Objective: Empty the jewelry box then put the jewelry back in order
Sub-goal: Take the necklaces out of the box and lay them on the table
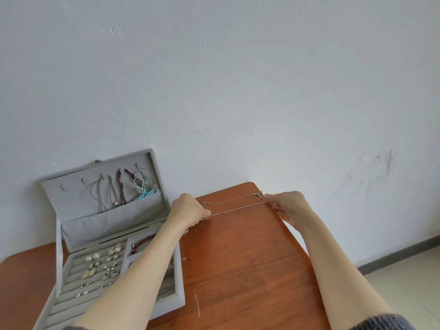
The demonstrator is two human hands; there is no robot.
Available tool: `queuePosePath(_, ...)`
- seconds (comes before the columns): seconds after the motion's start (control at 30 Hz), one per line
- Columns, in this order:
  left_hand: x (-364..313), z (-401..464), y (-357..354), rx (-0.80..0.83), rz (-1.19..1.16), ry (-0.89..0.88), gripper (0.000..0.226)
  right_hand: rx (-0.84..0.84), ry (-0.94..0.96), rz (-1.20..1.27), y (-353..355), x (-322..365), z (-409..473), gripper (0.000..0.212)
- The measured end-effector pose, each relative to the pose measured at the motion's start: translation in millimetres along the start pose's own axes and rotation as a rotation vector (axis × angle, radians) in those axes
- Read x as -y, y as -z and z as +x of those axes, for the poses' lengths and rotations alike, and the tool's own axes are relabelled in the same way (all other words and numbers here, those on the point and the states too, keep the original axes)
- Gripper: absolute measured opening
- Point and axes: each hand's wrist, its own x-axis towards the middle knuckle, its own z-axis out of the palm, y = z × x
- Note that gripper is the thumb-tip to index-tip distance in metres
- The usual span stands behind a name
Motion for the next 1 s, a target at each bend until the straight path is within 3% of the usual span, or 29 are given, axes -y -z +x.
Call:
queuePosePath(0.23,1.0,-10.4,-0.9,-0.019,0.223,-0.208,0.011,-0.016,0.019,-0.025,4.7,3.4,-0.2,0.01)
queuePosePath(0.47,10.4,-4.8,2.5,-0.001,0.438,-0.287,0.017,-0.013,0.037,-0.046,1.9,2.2,1.3,0.009)
queuePosePath(0.6,10.7,-2.3,7.4,0.03,0.511,-0.284,0.032,-0.026,0.052,-0.088,-3.4,-2.7,5.2,0.005)
queuePosePath(0.8,11.7,-5.8,5.6,-0.027,0.48,-0.299,0.021,-0.101,0.119,-0.159,-9.1,-3.3,4.7,0.008)
queuePosePath(1.0,13.7,-27.9,18.3,-0.158,0.239,-0.47,0.015,-0.264,0.346,-0.604,-26.0,5.5,-11.1,0.023)
